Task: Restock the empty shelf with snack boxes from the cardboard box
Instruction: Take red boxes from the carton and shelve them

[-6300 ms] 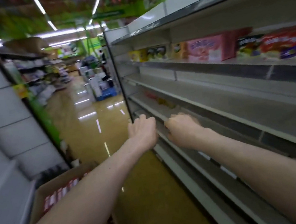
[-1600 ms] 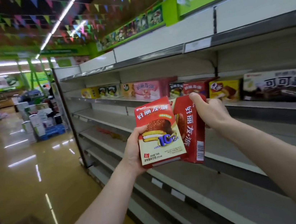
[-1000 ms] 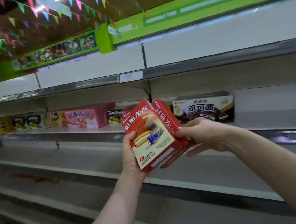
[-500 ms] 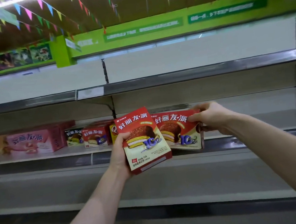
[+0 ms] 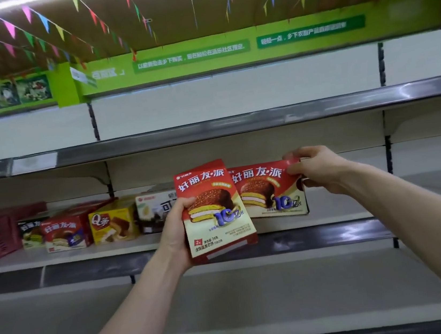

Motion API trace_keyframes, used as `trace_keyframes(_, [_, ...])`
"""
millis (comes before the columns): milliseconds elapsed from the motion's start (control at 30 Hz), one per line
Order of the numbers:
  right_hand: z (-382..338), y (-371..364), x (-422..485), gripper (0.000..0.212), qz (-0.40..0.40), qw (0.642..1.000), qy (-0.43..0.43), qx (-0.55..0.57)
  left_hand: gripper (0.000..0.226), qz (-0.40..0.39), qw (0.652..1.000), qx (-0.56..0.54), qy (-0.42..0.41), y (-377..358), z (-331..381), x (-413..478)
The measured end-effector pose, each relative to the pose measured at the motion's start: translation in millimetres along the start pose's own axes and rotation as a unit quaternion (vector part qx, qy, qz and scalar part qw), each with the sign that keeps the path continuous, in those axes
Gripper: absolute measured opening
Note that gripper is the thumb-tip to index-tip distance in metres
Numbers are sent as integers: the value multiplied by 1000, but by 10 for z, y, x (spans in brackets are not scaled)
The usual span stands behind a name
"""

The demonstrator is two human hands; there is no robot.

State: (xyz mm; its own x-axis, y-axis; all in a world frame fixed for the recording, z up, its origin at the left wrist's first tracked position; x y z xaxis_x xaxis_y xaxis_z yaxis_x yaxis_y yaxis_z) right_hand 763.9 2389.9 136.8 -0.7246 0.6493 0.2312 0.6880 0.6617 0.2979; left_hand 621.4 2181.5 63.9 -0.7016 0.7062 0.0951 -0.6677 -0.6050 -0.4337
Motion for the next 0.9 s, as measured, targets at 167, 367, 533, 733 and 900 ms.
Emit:
trace_keyframes(167, [244, 422, 393, 24, -9, 1000, 2, 7, 25, 22, 1000, 7, -15, -402, -204, 311])
trace_keyframes(367, [450, 520, 717, 19, -15, 999, 9, 40, 23, 52, 998, 29, -12, -527, -303, 544])
trace_keyframes(533, [517, 540, 982, 26, -14, 999, 26, 39, 20, 83, 994, 60, -33, -447, -92, 763])
trace_keyframes(733, [599, 346, 1260, 27, -37, 999, 37, 3, 19, 103, 986, 121, -53, -327, -8, 1064])
trace_keyframes(900, [716, 218, 1488, 33, -33, 999, 27, -4, 20, 89, 983, 154, -33, -284, -188, 1236])
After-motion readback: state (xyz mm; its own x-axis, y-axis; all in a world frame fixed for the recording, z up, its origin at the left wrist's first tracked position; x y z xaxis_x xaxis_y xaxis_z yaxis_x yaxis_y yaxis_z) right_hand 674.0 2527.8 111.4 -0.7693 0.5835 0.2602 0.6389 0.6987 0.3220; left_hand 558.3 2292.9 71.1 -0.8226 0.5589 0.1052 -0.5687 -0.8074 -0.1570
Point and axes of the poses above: each hand's wrist, its own x-axis towards the middle knuckle, its own y-axis out of the back of the hand, z = x × y, the point moved 5 cm from there along x, towards the middle knuckle, and after that the axes turned 2 degrees about -z, right-handed, at the moved point
